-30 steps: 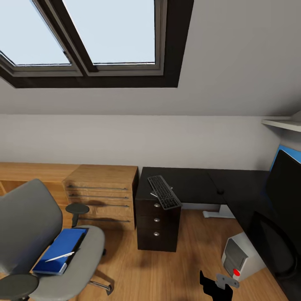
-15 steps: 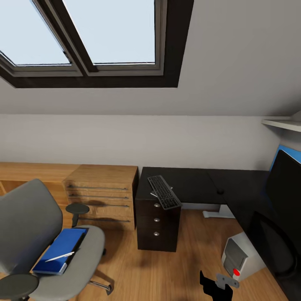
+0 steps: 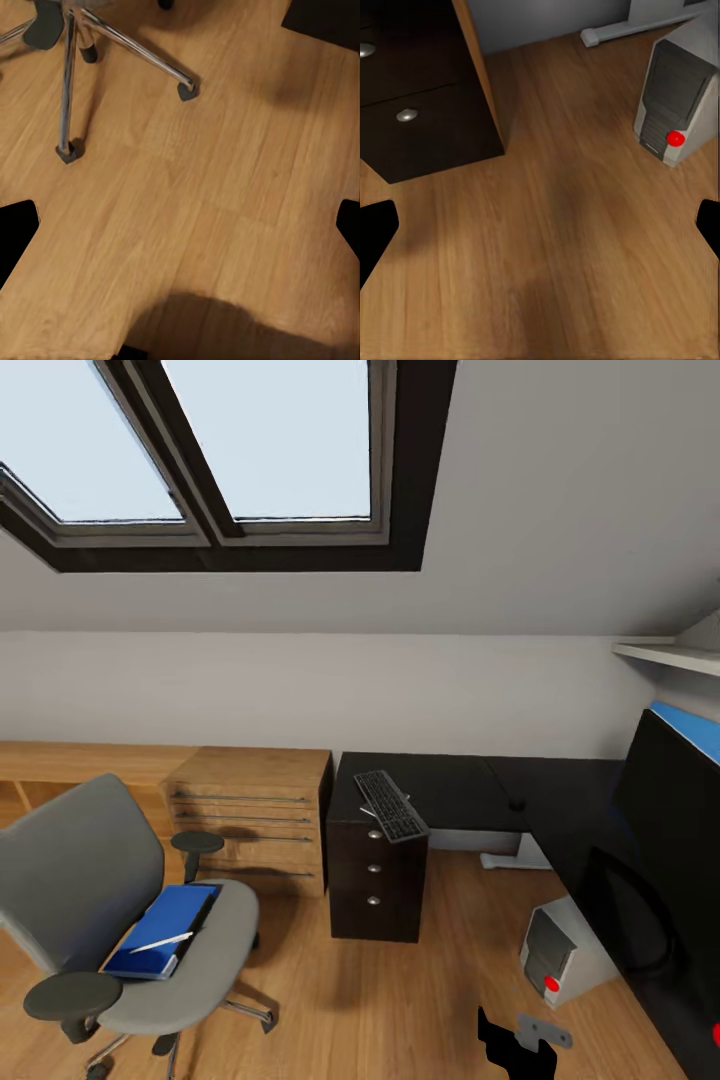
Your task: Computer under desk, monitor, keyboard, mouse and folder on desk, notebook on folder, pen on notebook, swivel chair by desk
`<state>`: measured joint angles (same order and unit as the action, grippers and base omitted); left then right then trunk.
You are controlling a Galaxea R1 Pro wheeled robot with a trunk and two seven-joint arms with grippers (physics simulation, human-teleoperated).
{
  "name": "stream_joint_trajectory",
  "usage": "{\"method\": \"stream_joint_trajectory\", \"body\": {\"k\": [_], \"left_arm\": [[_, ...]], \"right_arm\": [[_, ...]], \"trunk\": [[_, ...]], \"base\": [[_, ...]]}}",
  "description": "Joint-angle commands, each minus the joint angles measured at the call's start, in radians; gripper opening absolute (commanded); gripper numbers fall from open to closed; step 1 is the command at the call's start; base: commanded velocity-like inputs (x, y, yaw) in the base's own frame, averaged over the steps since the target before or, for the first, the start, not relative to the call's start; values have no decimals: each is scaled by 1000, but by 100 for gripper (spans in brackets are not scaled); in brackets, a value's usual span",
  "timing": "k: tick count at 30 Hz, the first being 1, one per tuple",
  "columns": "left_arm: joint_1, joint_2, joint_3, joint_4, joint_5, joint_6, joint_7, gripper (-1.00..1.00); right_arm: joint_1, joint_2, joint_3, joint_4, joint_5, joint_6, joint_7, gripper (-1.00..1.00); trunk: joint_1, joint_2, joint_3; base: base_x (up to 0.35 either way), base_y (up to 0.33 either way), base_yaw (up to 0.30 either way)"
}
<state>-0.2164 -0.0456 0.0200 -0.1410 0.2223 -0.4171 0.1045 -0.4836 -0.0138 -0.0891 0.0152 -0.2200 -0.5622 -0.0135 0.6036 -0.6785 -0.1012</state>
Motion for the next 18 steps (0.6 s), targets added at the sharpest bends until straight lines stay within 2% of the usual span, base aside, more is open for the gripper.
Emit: {"method": "stream_joint_trajectory", "body": {"k": [1,8,18], "left_arm": [[-1,0,1,0,2,-3,1,100],[0,0,1,1,2,-3,2,100],[0,0,1,1,2,-3,2,100]], "right_arm": [[-1,0,-8,2,5,-4,0,100],[-1,0,-8,2,5,-4,0,100],[-1,0,-8,2,5,-4,0,100]], "trunk": [[0,-2,-2],[0,-2,-2],[0,-2,-2]], "base": [[-317,0,0],[-321,-28,0],[-316,-112,0]]}}
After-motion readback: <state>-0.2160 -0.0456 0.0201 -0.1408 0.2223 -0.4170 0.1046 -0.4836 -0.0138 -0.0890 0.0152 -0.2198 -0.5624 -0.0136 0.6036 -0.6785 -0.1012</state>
